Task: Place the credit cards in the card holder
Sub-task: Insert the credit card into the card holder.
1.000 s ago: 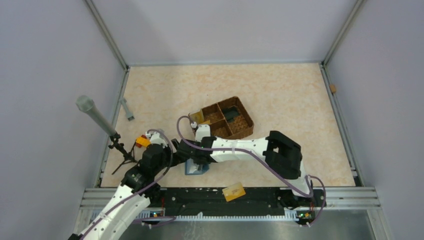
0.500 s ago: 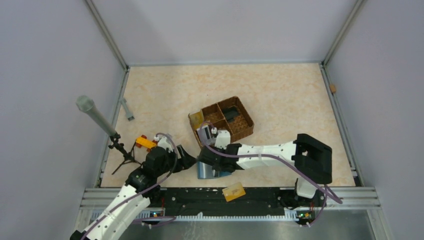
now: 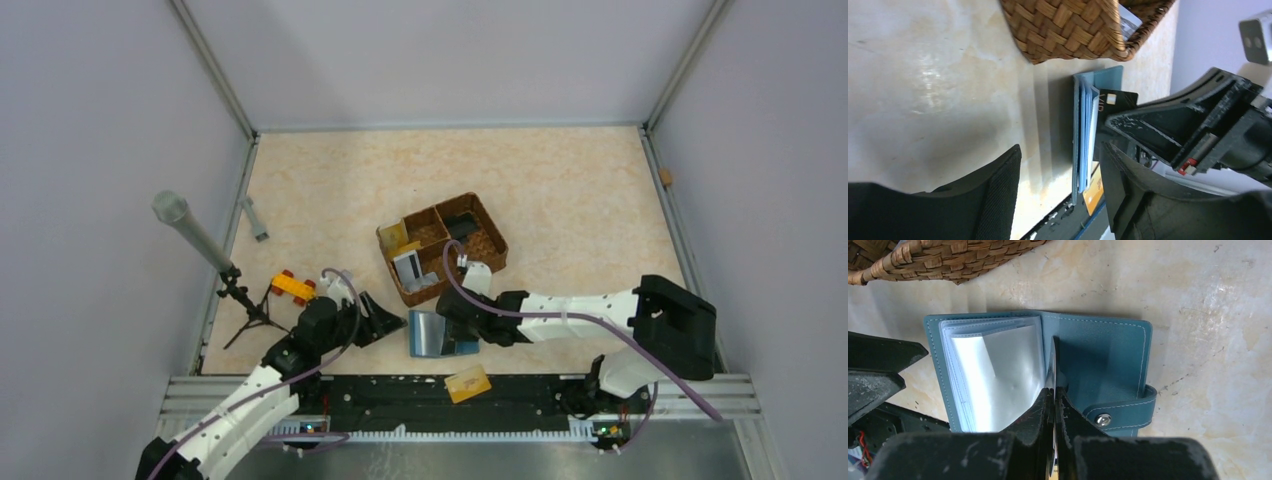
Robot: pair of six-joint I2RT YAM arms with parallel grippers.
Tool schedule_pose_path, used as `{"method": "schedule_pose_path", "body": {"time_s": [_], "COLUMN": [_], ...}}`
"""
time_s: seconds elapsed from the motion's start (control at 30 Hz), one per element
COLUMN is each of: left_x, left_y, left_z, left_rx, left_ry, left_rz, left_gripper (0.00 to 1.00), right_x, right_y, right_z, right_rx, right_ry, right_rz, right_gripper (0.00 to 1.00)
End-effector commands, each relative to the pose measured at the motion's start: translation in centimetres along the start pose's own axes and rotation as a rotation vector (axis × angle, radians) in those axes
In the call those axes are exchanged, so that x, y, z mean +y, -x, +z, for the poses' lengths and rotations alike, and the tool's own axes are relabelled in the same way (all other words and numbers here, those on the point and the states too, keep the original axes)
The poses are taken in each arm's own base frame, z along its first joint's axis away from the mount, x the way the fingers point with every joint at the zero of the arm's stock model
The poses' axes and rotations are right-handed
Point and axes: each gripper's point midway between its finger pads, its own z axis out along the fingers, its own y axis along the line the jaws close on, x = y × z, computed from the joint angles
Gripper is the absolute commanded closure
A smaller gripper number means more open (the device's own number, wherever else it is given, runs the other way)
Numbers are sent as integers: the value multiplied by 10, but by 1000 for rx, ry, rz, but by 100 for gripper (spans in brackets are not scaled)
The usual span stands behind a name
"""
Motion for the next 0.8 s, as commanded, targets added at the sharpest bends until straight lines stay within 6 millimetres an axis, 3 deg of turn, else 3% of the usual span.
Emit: {"method": "schedule_pose_path", "body": {"time_s": [0.0, 0.37, 0.57, 0.7, 0.77], "left_x": [-32, -36, -36, -39, -40], "left_y": [4, -20, -31, -33, -32], "left_z": [5, 14, 17, 16, 16], "left_rx": [-11, 90, 128, 128, 123], "left_ry": [-141, -137, -125, -135, -142], "left_rz": [-3, 40, 57, 62, 64], "left_gripper": [40, 51, 68, 69, 76], "right_x": [-24, -34, -39, -44, -46], "right_y": [-10, -17, -20, -23, -25], "right_z": [8, 16, 19, 21, 22], "right_rx": [35, 58, 69, 80, 86], "right_ry": [-22, -36, -56, -71, -78], "right_rz": [-29, -1, 10, 17, 17], "right_gripper": [100, 100, 100, 100, 100]}}
